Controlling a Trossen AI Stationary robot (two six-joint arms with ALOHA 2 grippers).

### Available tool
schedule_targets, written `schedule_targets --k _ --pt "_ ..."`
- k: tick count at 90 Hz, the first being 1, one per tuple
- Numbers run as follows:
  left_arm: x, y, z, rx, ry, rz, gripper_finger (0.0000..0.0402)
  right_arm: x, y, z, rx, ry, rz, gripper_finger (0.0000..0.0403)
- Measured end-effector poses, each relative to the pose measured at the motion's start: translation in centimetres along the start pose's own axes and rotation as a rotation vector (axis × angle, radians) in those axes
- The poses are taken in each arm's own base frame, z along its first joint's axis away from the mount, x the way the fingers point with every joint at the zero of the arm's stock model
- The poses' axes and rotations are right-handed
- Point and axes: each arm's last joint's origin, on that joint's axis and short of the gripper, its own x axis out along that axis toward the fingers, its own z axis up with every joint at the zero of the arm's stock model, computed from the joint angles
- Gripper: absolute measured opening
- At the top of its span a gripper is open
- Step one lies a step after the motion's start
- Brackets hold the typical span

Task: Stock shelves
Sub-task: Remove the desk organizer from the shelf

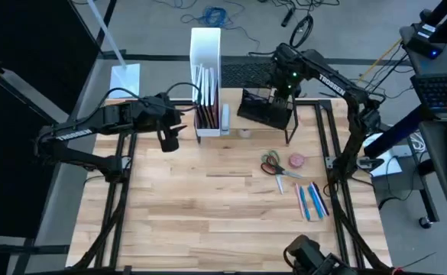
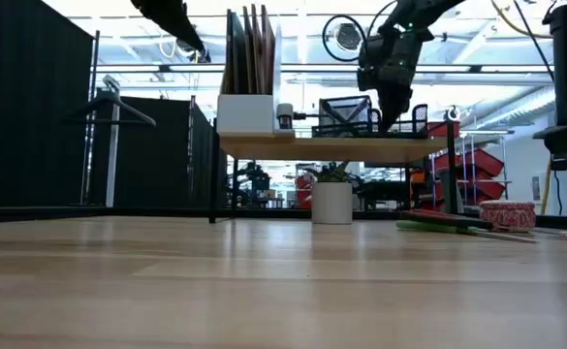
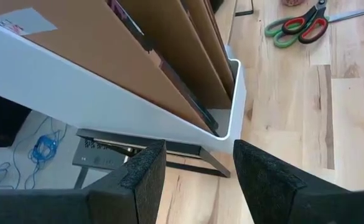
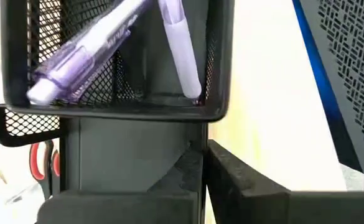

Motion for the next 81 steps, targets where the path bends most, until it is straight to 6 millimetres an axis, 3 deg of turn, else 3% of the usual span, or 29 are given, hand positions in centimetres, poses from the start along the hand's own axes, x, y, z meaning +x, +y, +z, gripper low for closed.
schedule_targets --k 55,81 --pt "0.0 0.0 0.0 0.002 0.0 0.0 0.0176 -0.2 1.3 -0.9 0.039 0.03 0.228 0.0" --pt "0.0 0.0 0.0 0.0 0.0 0.001 0.0176 -2.1 4.1 -0.6 -0.035 -0.036 0.227 0.0"
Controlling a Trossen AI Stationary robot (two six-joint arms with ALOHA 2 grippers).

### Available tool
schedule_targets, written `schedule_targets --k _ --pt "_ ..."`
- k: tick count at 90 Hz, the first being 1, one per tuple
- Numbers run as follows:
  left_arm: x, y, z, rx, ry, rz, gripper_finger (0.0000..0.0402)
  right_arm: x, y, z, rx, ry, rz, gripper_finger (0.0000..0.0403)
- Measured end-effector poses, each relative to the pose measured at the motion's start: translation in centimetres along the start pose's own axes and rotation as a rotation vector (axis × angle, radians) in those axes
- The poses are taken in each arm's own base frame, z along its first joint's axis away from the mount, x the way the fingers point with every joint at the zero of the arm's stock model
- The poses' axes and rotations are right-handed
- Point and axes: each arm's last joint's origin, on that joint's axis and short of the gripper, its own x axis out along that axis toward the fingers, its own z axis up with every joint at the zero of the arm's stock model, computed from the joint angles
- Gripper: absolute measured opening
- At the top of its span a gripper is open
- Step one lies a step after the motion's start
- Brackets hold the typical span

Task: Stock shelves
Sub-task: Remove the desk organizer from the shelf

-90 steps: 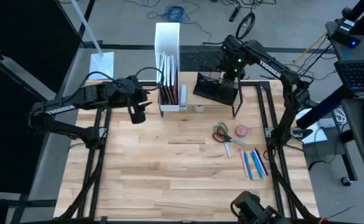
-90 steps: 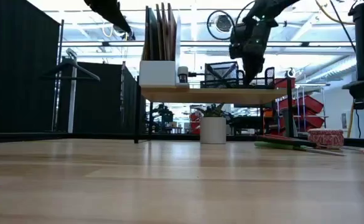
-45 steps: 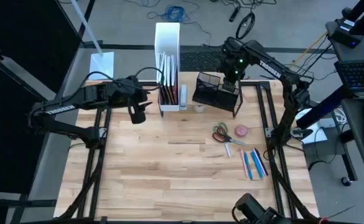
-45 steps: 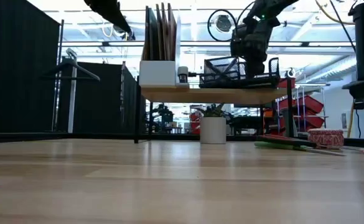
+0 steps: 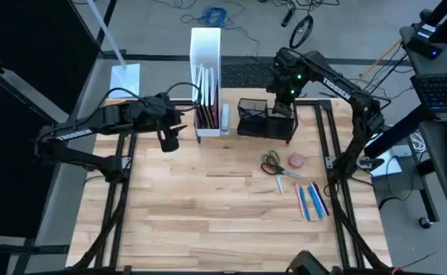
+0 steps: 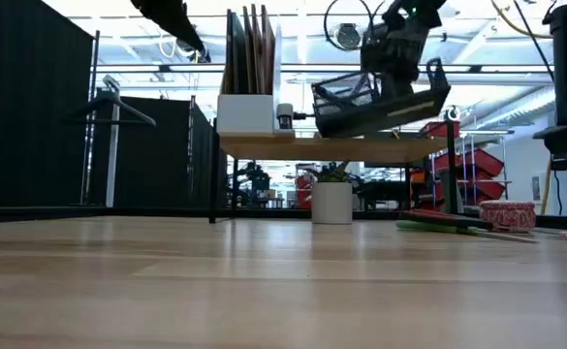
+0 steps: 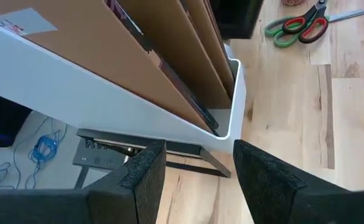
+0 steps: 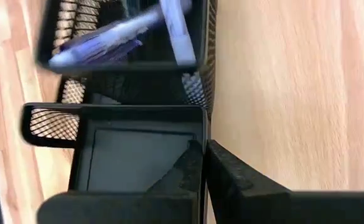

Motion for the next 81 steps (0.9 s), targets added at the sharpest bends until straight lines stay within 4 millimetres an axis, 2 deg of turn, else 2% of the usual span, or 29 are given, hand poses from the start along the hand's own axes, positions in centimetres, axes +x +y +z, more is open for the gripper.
schedule_targets --k 13,31,51,63,81 --pt "0.0 0.0 0.0 -0.001 0.0 0.0 0.0176 -0.3 2.3 0.3 -0.035 -0.007 0.0 0.0" --pt "0.0 -0.1 0.0 -0.006 -0.001 -0.003 0.0176 0.5 5.3 1.1 -0.084 0.013 0.029 0.0" --pt "-0.2 -0.7 0.0 -0.033 0.007 -0.028 0.0176 2.1 9.3 1.9 -0.136 0.058 0.073 0.0" --pt "-0.3 -1.3 -0.1 -0.036 0.027 -0.054 0.0176 3.1 12.1 2.2 -0.176 0.094 0.039 0.0" --pt "-0.7 -2.5 0.1 -0.037 0.024 -0.099 0.0176 5.1 16.4 2.8 -0.255 0.041 0.021 0.0"
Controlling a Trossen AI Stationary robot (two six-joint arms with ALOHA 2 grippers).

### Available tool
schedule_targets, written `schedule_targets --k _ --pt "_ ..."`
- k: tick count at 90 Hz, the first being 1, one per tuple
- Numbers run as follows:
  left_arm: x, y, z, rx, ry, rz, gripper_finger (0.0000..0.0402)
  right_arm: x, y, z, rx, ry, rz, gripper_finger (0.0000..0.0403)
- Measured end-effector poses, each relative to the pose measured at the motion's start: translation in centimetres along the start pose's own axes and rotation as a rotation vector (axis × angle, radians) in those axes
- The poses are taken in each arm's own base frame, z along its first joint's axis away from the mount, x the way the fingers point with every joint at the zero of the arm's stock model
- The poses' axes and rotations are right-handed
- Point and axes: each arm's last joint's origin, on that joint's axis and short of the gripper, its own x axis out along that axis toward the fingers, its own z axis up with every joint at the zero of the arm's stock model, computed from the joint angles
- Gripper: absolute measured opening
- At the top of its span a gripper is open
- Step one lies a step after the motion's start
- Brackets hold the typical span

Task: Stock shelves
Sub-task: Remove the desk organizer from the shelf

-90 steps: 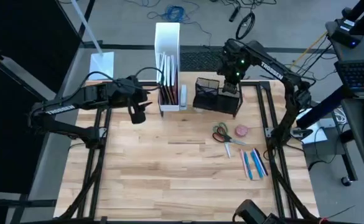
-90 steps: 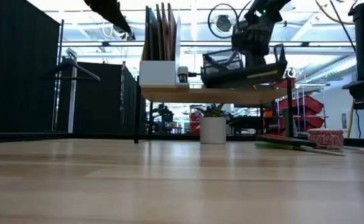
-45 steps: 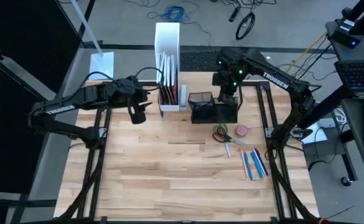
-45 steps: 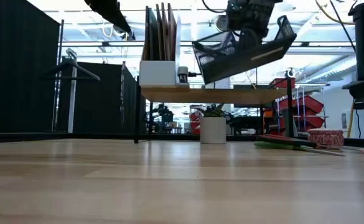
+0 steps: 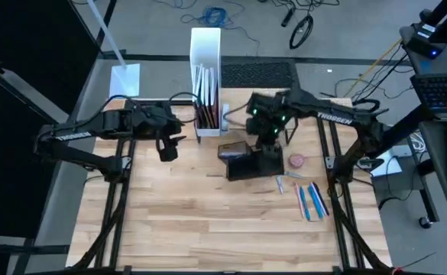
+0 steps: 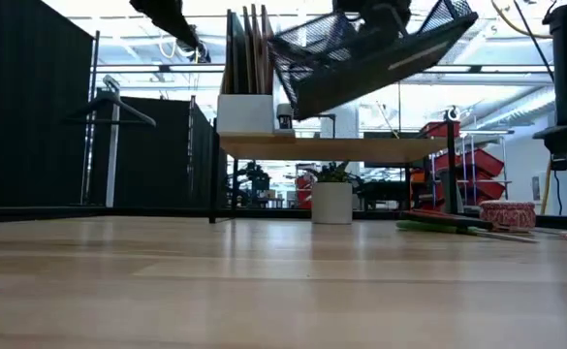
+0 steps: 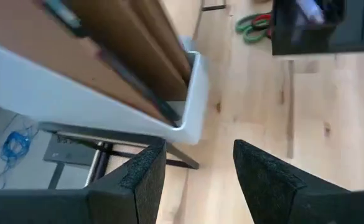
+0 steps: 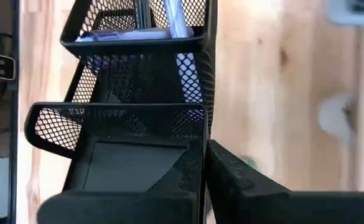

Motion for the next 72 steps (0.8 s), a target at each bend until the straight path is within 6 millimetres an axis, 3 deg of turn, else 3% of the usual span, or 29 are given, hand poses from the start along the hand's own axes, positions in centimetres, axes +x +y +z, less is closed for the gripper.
schedule_targets --k 16,41,55,72 --pt "-0.2 -1.0 0.0 -0.021 0.004 -0.035 0.0176 4.7 2.4 -0.3 -0.033 -0.036 -0.006 0.0" --pt "-0.5 -2.1 0.2 -0.046 -0.014 -0.071 0.0176 12.8 4.3 -1.8 -0.054 -0.205 -0.093 0.0" --pt "-0.6 -2.4 0.3 -0.087 -0.018 -0.079 0.0176 15.8 4.4 -3.5 0.005 -0.278 -0.13 0.0" --pt "-0.4 -2.4 0.9 -0.173 -0.065 -0.079 0.0176 17.9 4.6 -5.4 0.045 -0.301 -0.164 0.0"
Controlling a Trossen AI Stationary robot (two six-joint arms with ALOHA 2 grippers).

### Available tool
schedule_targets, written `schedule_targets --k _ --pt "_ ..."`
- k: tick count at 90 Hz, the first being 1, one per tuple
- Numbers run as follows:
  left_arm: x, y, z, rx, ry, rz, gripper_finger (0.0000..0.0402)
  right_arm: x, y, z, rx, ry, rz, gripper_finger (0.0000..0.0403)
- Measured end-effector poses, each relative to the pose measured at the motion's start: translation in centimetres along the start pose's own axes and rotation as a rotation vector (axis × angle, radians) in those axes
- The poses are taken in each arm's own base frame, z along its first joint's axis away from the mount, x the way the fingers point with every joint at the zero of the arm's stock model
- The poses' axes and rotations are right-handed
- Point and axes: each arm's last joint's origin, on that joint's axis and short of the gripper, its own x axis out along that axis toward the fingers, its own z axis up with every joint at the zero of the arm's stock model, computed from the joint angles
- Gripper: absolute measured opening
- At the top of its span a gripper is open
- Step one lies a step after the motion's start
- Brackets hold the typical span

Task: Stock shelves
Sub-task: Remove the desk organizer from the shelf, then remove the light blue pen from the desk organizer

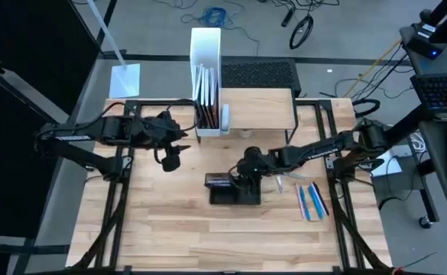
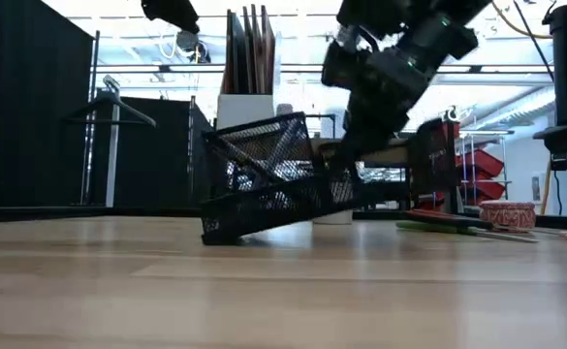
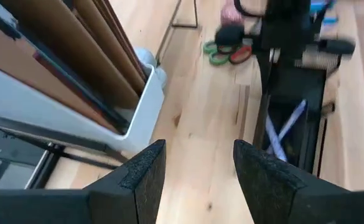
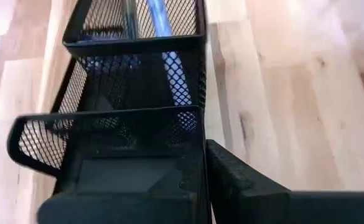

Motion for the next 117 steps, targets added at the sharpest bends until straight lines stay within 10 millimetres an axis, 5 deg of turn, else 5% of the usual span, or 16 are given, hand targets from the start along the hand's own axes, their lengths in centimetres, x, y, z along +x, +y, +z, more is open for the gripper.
schedule_targets --k 32,59,77,98,117 --pt "1.0 -0.3 0.7 -0.009 -0.037 -0.005 0.0176 0.9 0.1 -1.2 0.138 0.044 -0.006 0.0017" --pt "7.2 -2.3 1.4 0.114 0.043 -0.155 0.0176 -0.1 0.2 -1.6 0.159 0.087 -0.018 0.0112" --pt "12.2 -3.3 0.5 0.162 0.16 -0.255 0.0176 0.0 2.7 -2.1 0.144 0.068 -0.047 0.0132" --pt "13.5 -4.4 1.4 0.241 0.293 -0.343 0.0176 0.3 5.1 -3.0 0.21 -0.051 -0.274 0.0132" --pt "14.5 -5.7 0.1 0.329 0.423 -0.387 0.0176 0.9 5.8 -3.3 0.269 -0.114 -0.334 0.0132"
